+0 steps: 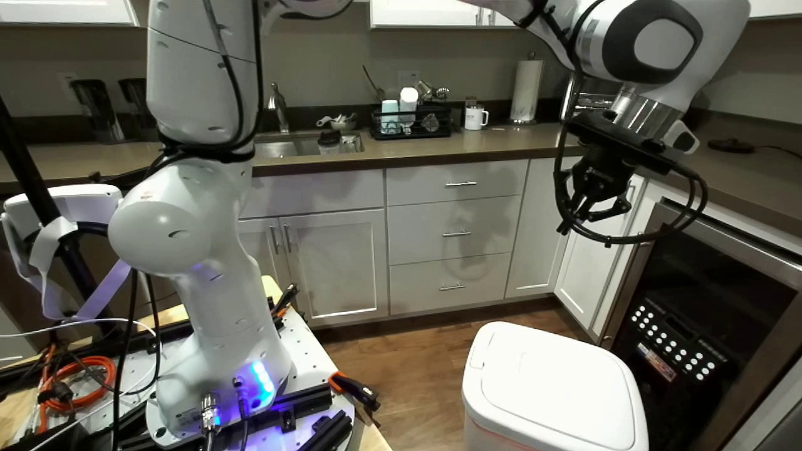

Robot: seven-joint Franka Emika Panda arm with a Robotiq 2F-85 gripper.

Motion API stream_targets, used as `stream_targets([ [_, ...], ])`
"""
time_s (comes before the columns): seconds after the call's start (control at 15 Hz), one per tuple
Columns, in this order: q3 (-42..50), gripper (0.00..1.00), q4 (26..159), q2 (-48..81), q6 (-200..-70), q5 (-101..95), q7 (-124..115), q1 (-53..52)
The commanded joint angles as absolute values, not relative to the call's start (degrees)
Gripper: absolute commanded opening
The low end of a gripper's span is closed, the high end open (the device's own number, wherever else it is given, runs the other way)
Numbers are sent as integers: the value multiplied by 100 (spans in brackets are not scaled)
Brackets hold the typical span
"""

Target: Close the bin

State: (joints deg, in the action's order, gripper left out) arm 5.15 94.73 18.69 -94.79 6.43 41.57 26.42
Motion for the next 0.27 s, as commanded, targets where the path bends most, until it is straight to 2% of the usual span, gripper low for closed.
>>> stream_targets([
  [0.0, 977, 32, 10204, 953, -8569, 524, 5495, 2771],
  [0.2, 1566, 52, 10409, 465, -7783, 54, 6287, 2828],
])
